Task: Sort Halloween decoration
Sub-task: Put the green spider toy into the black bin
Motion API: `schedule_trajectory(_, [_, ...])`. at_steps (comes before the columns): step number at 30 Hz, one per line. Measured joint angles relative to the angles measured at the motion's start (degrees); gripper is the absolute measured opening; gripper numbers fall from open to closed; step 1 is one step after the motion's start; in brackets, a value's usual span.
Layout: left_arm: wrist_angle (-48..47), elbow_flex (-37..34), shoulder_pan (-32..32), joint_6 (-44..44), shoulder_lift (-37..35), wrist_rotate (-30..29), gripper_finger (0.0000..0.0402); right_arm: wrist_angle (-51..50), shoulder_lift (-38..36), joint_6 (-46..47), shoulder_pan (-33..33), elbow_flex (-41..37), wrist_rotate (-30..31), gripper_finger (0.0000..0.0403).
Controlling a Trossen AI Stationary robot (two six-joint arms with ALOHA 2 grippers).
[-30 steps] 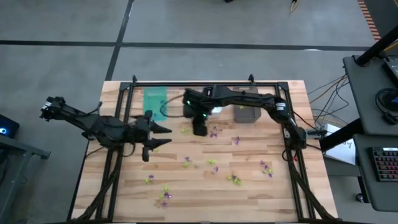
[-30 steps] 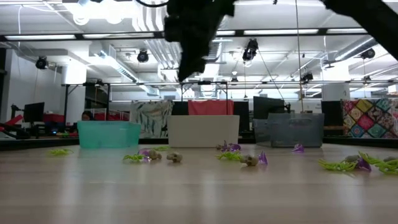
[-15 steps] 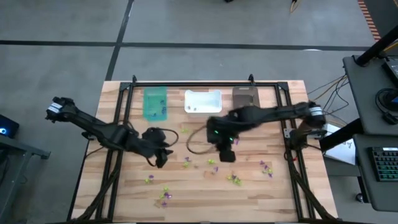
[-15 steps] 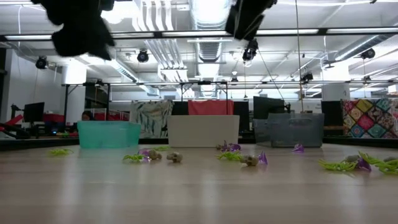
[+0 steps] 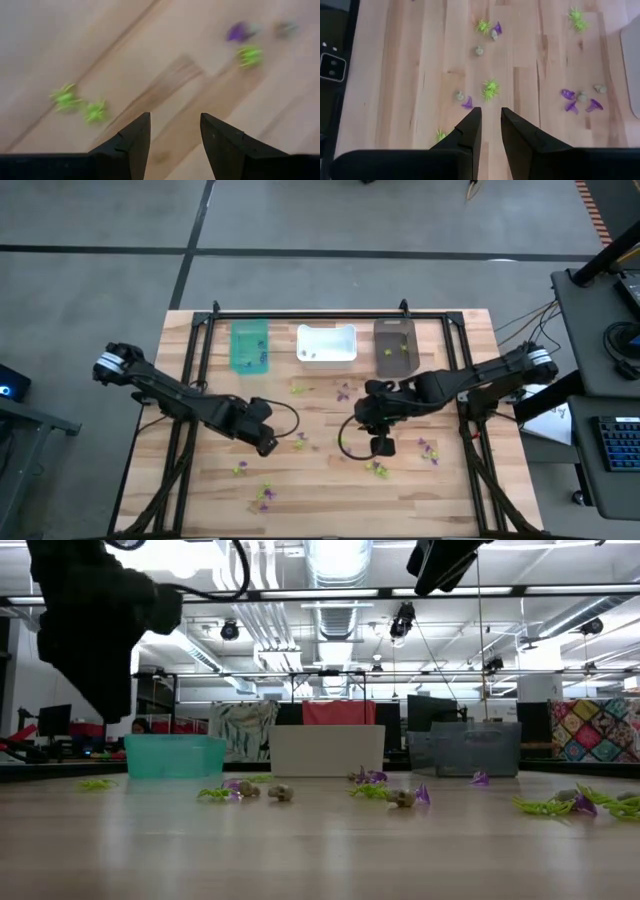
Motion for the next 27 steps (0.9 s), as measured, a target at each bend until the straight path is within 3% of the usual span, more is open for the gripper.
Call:
schedule_trajectory(13, [-9.9,2.1,0.69,-2.52,10.55,0.52,0.0152,6.55,-0.15,-1.04,0.08,-2.8,0.08,0.0067])
schedule_trajectory(27, [-11.08,2.05,1.84,-2.43,14.03,-1.52,0.0095,8.72,-0.15,-3.18,0.05,-2.95,0.08,0.007])
